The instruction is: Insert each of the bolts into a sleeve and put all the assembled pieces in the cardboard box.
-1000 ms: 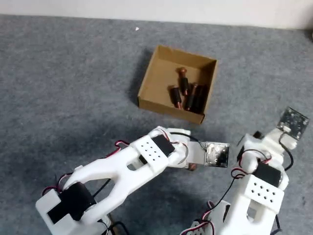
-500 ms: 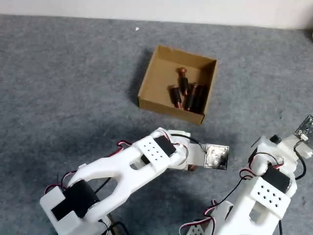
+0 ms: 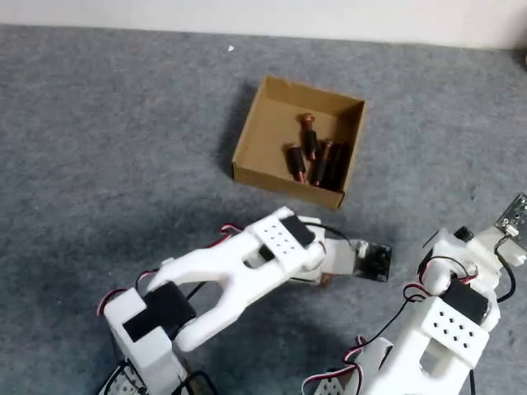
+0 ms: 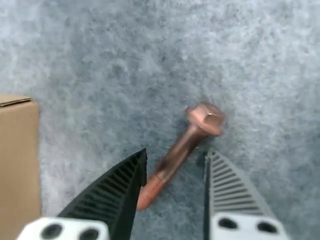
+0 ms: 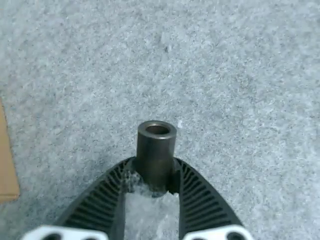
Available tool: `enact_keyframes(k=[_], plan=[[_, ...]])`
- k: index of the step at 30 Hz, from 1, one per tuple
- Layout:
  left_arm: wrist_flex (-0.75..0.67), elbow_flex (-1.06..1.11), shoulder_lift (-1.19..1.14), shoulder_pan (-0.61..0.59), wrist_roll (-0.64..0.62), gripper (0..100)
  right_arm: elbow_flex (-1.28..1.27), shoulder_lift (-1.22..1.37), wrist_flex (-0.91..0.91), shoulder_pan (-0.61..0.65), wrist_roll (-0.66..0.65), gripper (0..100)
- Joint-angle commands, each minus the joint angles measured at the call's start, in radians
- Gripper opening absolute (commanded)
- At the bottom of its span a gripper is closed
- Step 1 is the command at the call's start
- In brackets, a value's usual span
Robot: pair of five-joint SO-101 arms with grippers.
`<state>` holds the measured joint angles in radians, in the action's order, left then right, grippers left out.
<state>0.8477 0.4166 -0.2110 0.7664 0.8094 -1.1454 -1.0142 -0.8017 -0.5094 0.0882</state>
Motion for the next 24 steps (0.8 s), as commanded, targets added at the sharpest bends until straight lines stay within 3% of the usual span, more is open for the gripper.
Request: enact_keyframes(k=[1, 3, 10, 20, 24], plan=[[0.011, -0.036, -0.012, -0.010, 0.011, 6, 0.050, -0.022, 0.033, -0.005, 0.011, 0.5], [0.015, -0.033, -0.012, -0.010, 0.008, 0, 0.051, -0.022, 0.033, 0.007, 0.011, 0.5], [0.121, -0.035, 0.027, -0.038, 0.008, 0, 0.053, -0.022, 0.033, 0.015, 0.011, 0.5], [0.180, 0.249, 0.406, -0.137, 0.003, 0, 0.051, -0.022, 0.033, 0.015, 0.011, 0.5], [0.158, 0.360, 0.575, -0.217, -0.098, 0, 0.051, -0.022, 0.033, 0.016, 0.011, 0.5]])
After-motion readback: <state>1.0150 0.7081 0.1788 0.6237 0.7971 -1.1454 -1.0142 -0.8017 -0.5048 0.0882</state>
